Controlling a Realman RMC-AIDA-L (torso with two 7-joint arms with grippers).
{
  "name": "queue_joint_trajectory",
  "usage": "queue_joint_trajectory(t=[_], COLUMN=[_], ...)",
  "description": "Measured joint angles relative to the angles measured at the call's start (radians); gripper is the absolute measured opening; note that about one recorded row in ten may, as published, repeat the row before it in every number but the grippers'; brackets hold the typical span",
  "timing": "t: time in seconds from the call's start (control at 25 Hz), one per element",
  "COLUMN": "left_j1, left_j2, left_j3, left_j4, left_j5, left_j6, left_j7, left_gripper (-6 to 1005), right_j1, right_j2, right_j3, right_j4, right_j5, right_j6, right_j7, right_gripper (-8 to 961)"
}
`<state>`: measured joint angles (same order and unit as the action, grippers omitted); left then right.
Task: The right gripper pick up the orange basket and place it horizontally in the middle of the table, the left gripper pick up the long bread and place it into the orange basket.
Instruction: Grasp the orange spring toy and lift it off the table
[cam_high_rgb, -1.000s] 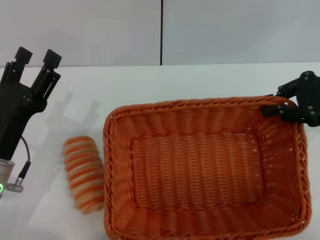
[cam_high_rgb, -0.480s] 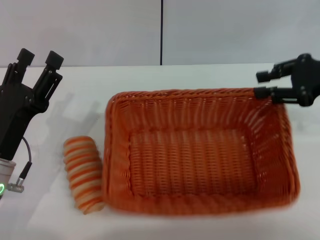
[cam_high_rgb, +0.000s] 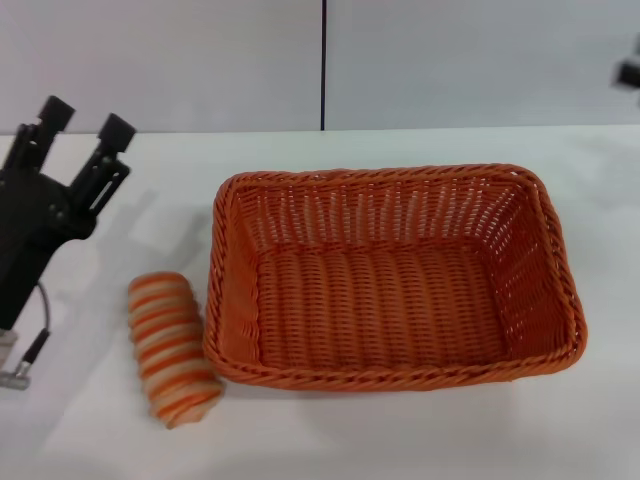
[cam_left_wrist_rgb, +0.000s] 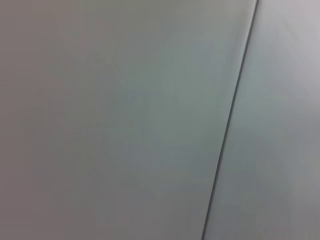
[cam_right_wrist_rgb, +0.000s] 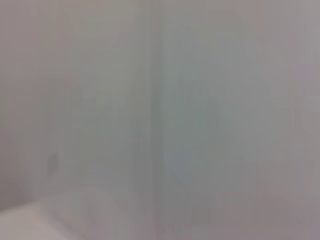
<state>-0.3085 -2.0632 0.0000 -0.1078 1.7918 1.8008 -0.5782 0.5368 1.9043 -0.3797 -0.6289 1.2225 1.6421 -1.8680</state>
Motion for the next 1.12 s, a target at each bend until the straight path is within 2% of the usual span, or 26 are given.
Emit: queue_joint_trajectory(t=[0.04, 0.08, 0.12, 0.2, 0.24, 0.36, 0.4, 0.48, 0.6, 0.64, 0.68, 0.72, 0.8, 0.84, 0.96, 1.04, 1.12], left_j1=[0.005, 0.012, 0.018, 0.035, 0.044, 0.064, 0.064, 0.081, 0.085, 0.092, 0.092, 0.092, 0.089, 0.080, 0.073, 0.071, 0.075], left_j2=[0.001, 0.001, 0.002, 0.002, 0.003, 0.008, 0.008, 0.013, 0.017, 0.028, 0.028, 0.043, 0.049, 0.056, 0.055, 0.044, 0.042], left_j3=[0.000, -0.001, -0.003, -0.007, -0.007, -0.001, -0.001, 0.025, 0.034, 0.058, 0.058, 0.088, 0.107, 0.156, 0.193, 0.221, 0.228], left_j4=[0.011, 0.028, 0.042, 0.076, 0.094, 0.229, 0.229, 0.362, 0.384, 0.416, 0.416, 0.429, 0.433, 0.439, 0.442, 0.443, 0.442], left_j5=[0.000, -0.001, -0.001, -0.004, -0.005, -0.002, -0.002, 0.024, 0.036, 0.070, 0.070, 0.113, 0.135, 0.180, 0.205, 0.214, 0.215], left_j6=[0.013, 0.026, 0.035, 0.048, 0.054, 0.058, 0.058, 0.042, 0.036, 0.019, 0.019, -0.003, -0.017, -0.052, -0.084, -0.137, -0.152], left_j7=[-0.003, -0.013, -0.023, -0.048, -0.063, -0.211, -0.211, -0.324, -0.340, -0.378, -0.378, -0.416, -0.436, -0.461, -0.467, -0.460, -0.459], left_gripper=[733, 732, 730, 727, 725, 721, 719, 716, 716, 716, 715, 715, 715, 715, 787, 835, 833], right_j1=[-0.039, -0.039, -0.076, -0.095, -0.130, -0.161, -0.161, -0.188, -0.193, -0.199, -0.199, -0.201, -0.201, -0.196, -0.188, -0.176, -0.171], right_j2=[0.006, 0.006, 0.014, 0.019, 0.028, 0.032, 0.032, 0.032, 0.032, 0.032, 0.032, 0.032, 0.032, 0.031, 0.031, 0.031, 0.031], right_j3=[0.057, 0.057, 0.110, 0.136, 0.174, 0.210, 0.210, 0.265, 0.282, 0.309, 0.309, 0.323, 0.326, 0.326, 0.326, 0.320, 0.319], right_j4=[0.004, 0.004, 0.010, 0.017, 0.034, 0.072, 0.072, 0.122, 0.130, 0.138, 0.138, 0.143, 0.146, 0.151, 0.157, 0.161, 0.162], right_j5=[0.053, 0.053, 0.096, 0.116, 0.147, 0.160, 0.160, 0.165, 0.166, 0.166, 0.166, 0.166, 0.166, 0.167, 0.167, 0.167, 0.167], right_j6=[-0.012, -0.012, -0.028, -0.039, -0.057, -0.067, -0.067, -0.080, -0.084, -0.093, -0.093, -0.098, -0.101, -0.107, -0.112, -0.114, -0.114], right_j7=[-0.003, -0.003, -0.005, -0.007, -0.013, -0.024, -0.024, -0.049, -0.053, -0.055, -0.055, -0.055, -0.055, -0.055, -0.055, -0.055, -0.055], right_gripper=[564, 564, 564, 564, 564, 564, 564, 564, 564, 564, 564, 564, 564, 564, 564, 564, 564])
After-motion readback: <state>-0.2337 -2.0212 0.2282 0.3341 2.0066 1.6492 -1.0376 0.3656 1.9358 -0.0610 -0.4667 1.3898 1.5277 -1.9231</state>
